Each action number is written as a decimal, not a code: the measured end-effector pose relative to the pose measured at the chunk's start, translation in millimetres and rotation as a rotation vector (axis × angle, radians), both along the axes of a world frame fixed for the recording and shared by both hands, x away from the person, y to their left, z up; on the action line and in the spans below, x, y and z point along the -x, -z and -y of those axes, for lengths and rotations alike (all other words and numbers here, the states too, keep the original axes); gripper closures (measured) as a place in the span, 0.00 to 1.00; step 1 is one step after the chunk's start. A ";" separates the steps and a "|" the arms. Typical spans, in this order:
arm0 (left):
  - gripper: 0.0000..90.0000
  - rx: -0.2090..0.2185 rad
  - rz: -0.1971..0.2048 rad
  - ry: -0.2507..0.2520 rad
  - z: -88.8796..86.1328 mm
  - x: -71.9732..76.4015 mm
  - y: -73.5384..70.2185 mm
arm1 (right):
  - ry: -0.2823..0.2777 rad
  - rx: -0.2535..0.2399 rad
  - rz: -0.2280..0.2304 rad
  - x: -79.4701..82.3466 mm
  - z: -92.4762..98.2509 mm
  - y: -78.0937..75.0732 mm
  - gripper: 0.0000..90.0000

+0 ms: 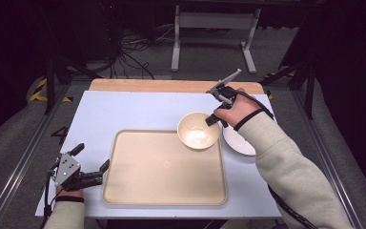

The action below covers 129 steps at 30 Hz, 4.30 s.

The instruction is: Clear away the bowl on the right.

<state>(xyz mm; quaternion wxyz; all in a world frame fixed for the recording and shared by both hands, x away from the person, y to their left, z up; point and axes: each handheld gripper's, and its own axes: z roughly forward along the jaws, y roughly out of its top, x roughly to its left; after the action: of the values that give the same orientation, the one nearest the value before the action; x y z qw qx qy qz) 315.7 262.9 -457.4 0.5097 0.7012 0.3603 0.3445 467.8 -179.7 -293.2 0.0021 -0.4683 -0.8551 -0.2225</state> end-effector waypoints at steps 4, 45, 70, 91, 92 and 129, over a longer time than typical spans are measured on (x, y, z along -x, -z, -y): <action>0.00 -0.002 0.001 0.002 0.1 -0.1 0.0 | -0.018 0.007 -0.005 1.0 -10.5 1.3 0.92; 0.00 -0.008 0.001 0.007 0.3 -0.4 -0.1 | -0.150 -0.087 -0.078 4.4 -88.6 41.2 0.90; 0.00 -0.009 -0.002 0.008 0.1 -0.4 -0.3 | -0.172 -0.045 -0.113 3.4 -97.8 85.5 0.89; 0.00 -0.005 -0.003 0.007 -0.2 -0.4 -0.2 | -0.179 -0.051 -0.123 0.7 -97.8 97.2 0.88; 0.00 -0.006 -0.004 0.007 -0.2 -0.4 -0.2 | -0.182 -0.050 -0.121 0.6 -97.7 97.3 0.88; 0.00 -0.013 -0.007 0.006 0.6 -0.9 -0.2 | -0.246 -0.097 0.179 25.6 -77.2 61.9 0.48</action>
<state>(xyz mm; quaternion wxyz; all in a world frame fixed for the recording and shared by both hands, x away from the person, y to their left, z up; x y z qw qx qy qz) 316.6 262.3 -457.2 0.5048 0.7070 0.3576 0.3428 442.2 -102.4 -355.1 -0.0243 -0.3375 -0.8911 -0.3023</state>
